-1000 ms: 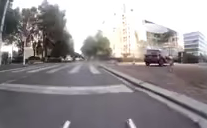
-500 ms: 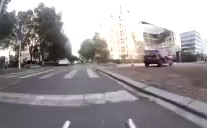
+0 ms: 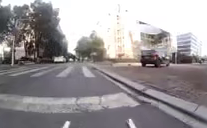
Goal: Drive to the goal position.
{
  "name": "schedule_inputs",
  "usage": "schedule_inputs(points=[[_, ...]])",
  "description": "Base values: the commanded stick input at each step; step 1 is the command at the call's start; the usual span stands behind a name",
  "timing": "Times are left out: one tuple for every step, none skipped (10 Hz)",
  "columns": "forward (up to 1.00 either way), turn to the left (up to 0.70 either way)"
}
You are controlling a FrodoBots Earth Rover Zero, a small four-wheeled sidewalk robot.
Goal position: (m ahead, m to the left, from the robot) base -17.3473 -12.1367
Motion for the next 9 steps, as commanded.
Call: schedule_inputs(points=[[0.35,-0.87],[0.35,-0.88],[0.35,-0.88],[0.35,-0.87],[0.35,-0.87],[0.35,-0.88],[0.36,-0.9],[0.43,-0.28],[0.44,-0.21]])
